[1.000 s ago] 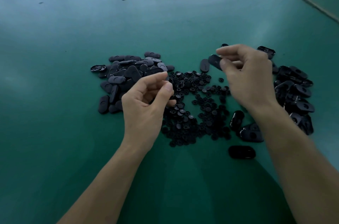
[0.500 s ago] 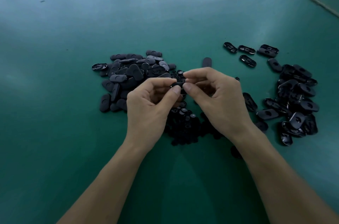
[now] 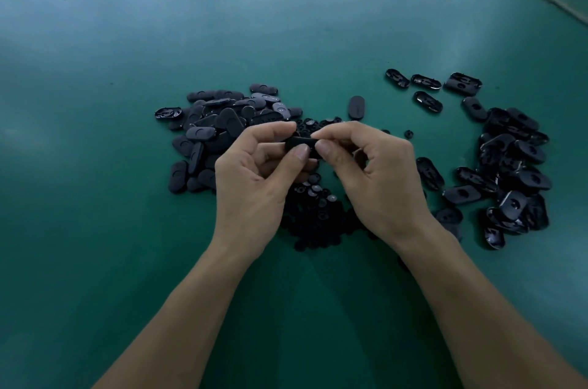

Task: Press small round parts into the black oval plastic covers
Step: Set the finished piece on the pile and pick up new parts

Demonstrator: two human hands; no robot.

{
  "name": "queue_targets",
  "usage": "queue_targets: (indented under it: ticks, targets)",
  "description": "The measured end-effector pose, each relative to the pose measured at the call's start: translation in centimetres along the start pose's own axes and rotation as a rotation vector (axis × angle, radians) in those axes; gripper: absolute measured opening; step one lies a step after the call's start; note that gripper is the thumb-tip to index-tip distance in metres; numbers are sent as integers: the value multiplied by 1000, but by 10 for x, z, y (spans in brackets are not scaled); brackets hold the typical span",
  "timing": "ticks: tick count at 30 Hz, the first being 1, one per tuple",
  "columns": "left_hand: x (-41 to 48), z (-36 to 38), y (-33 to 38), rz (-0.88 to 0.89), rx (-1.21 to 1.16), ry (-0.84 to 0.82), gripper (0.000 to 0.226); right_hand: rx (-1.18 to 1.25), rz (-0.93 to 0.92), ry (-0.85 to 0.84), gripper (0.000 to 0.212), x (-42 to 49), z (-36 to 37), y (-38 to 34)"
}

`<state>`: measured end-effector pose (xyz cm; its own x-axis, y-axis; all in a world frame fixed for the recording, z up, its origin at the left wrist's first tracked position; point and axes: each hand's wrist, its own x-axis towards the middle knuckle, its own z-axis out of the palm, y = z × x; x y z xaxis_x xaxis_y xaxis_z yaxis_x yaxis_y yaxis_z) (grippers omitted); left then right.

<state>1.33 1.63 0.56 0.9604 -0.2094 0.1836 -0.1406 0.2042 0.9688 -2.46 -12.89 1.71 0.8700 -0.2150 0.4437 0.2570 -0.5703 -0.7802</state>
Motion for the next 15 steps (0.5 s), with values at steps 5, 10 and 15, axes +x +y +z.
queue_targets:
  ticks: [5, 10, 15]
  targets:
    - [-1, 0, 1, -3, 11, 2, 14, -14, 11, 11, 10, 0, -1, -1]
    - [0, -1, 0, 9, 36, 29, 12, -16, 23, 5, 9, -2, 0, -2]
    - [1, -1, 0, 13, 45, 7, 25, 53, 43, 21, 8, -3, 0, -4]
